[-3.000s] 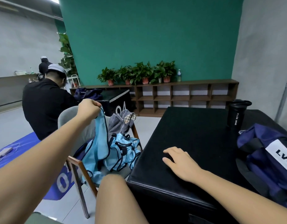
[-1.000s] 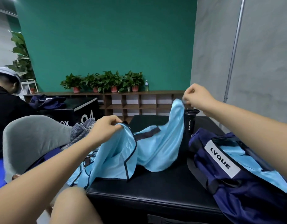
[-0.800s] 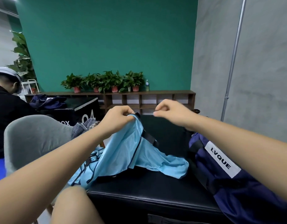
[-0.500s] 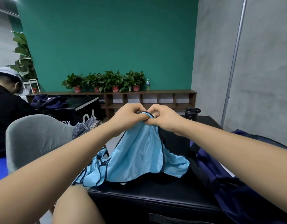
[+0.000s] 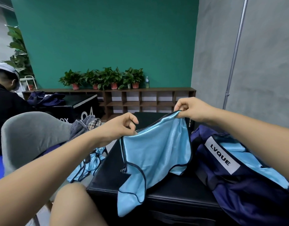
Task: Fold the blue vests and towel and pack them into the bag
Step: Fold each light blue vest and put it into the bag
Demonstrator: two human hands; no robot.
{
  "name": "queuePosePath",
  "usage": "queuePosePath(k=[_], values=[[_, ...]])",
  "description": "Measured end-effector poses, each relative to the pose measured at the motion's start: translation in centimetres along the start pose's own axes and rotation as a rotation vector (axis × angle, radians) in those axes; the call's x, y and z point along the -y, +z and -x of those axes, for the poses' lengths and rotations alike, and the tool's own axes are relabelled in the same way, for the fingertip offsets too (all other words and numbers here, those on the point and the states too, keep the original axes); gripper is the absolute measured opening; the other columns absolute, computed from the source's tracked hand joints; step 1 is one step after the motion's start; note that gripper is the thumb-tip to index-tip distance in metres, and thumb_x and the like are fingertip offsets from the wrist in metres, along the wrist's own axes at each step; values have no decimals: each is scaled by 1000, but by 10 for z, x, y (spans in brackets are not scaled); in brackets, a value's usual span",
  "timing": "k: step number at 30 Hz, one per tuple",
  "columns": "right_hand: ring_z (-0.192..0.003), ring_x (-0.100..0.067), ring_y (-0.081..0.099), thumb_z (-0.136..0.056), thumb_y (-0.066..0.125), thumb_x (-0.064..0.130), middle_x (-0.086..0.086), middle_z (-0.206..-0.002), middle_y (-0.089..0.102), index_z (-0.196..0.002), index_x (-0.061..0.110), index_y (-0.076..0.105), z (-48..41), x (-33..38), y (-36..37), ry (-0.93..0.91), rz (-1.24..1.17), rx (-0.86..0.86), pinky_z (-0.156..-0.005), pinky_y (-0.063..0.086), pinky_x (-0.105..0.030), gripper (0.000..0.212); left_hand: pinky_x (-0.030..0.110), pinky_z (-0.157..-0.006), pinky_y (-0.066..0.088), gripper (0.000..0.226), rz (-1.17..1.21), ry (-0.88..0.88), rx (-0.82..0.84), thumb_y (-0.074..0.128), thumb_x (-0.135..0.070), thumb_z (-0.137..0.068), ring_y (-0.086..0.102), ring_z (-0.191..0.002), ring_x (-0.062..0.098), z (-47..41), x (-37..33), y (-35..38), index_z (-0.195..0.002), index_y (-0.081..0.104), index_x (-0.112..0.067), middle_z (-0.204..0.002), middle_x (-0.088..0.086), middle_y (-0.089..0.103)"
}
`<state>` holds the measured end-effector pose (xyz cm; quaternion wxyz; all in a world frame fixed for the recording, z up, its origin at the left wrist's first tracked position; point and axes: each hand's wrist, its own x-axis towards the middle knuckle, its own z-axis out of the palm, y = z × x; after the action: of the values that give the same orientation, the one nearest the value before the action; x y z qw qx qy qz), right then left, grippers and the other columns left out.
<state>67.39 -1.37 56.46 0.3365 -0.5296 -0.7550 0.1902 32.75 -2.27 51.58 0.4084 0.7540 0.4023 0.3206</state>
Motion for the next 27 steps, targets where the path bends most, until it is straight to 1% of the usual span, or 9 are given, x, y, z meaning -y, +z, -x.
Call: queuePosePath(k=[2, 6, 10, 12, 17, 20, 22, 24, 27], values=[[-69, -12, 58, -86, 85, 9, 2, -73, 69, -91, 16, 74, -1, -8, -10, 17, 40, -15, -73, 45, -33, 14, 34, -62, 31, 38, -50, -6, -37, 78, -6, -91, 46, -69, 14, 2, -2, -7, -121, 59, -19, -92, -2, 63], [-72, -14, 63, -86, 87, 15, -7, -84, 75, -90, 19, 74, 1, -23, -26, 56, 161, -60, -75, 51, -35, 14, 32, -62, 37, 37, -28, -12, -117, 76, -2, -94, 52, -72, 15, 3, -7, -22, -124, 60, -17, -94, 0, 64], [-81, -17, 67, -87, 82, 15, 1, -91, 74, -95, 25, 72, 3, -27, -21, 136, 336, 26, -75, 53, -33, 16, 36, -71, 45, 35, 14, 14, -173, 76, -1, -93, 58, -84, 22, -1, -18, -33, -122, 63, -13, -95, 3, 67], [-92, -17, 71, -86, 78, 13, 6, -97, 74, -102, 30, 71, 4, -19, -10, 131, 370, 103, -82, 58, -34, 25, 40, -77, 46, 32, 3, 40, -178, 78, -3, -91, 62, -86, 23, -5, -27, -35, -119, 66, -14, -95, 5, 70], [-117, -5, 68, -89, 81, 17, 12, -122, 74, -124, 34, 69, 12, 30, 27, 26, -12, 311, -105, 51, -30, 41, 28, -70, 48, 26, -35, 76, -149, 84, -17, -89, 61, -78, 12, -16, -56, -14, -112, 72, -21, -89, 2, 67], [-122, -4, 63, -93, 81, 32, 17, -124, 73, -130, 30, 67, 16, 57, 49, -7, -250, 367, -107, 47, -32, 39, 39, -76, 44, 23, -50, 103, -120, 85, -25, -88, 56, -79, 19, -23, -67, 1, -108, 74, -24, -85, 4, 64], [-116, -3, 65, -94, 80, 37, 20, -116, 74, -134, 26, 68, 13, 64, 61, -22, -342, 350, -101, 47, -29, 43, 38, -76, 45, 20, -63, 128, -100, 83, -27, -91, 57, -78, 20, -25, -73, 8, -108, 74, -22, -83, 5, 65], [-113, -7, 67, -95, 80, 41, 12, -119, 75, -132, 18, 70, 10, 64, 67, -31, -372, 333, -101, 45, -29, 45, 32, -70, 47, 18, -76, 144, -94, 81, -28, -94, 57, -73, 18, -24, -77, 12, -108, 74, -20, -80, 5, 64], [-89, -15, 58, -93, 80, 45, 0, -94, 65, -103, 0, 66, 9, 57, 61, -57, -381, 344, -89, 43, -34, 48, 27, -64, 43, 17, -119, 142, -111, 81, -30, -94, 51, -65, 11, -21, -74, 10, -107, 74, -20, -71, -4, 57]])
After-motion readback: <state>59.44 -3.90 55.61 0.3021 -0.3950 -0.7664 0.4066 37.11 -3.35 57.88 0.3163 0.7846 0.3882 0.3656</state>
